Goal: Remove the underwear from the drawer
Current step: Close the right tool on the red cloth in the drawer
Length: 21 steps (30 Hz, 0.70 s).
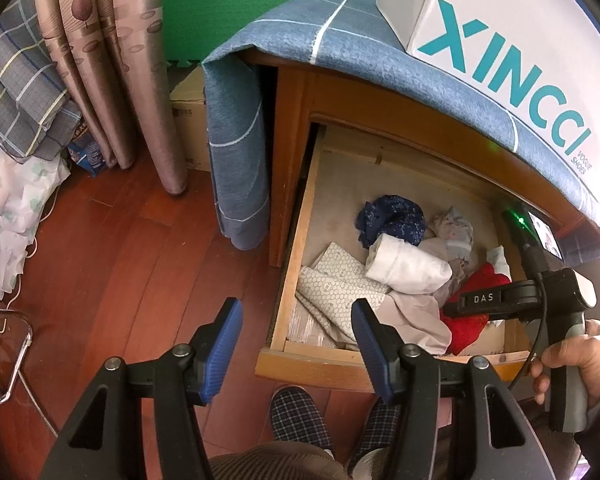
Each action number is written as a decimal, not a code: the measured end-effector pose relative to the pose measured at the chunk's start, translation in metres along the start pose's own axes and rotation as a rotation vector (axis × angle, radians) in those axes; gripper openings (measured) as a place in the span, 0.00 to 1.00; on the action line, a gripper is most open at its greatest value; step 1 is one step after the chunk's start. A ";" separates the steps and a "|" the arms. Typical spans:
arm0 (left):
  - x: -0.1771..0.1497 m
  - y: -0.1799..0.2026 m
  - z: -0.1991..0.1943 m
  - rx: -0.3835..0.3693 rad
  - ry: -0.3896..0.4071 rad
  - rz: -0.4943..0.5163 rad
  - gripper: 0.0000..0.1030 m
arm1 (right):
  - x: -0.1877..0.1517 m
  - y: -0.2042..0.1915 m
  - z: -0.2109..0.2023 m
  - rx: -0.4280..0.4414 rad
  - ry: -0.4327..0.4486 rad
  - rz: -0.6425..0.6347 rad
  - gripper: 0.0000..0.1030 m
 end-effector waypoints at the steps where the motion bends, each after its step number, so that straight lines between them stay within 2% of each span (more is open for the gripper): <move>1: 0.000 0.001 0.000 0.001 0.002 -0.001 0.56 | 0.000 0.000 0.003 -0.004 -0.001 -0.006 0.58; 7: -0.001 0.001 0.000 -0.002 0.002 -0.001 0.56 | -0.006 -0.010 0.017 -0.016 -0.018 -0.021 0.60; 15: 0.000 0.001 0.001 -0.002 -0.001 -0.003 0.56 | 0.010 -0.013 0.022 -0.027 -0.050 -0.039 0.64; 21: -0.001 0.002 0.002 0.001 -0.005 -0.001 0.56 | 0.012 -0.014 0.020 -0.037 -0.039 -0.056 0.60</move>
Point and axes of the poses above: each gripper's, at about its wrist camera, not at the fingertips, and z roughly the way its jaws point, y to its right, x to its top, the point moved 2 cm from there along z, roughly the way its jaws point, and after that the axes turned 15 degrees about -x, right-handed, at the moved point
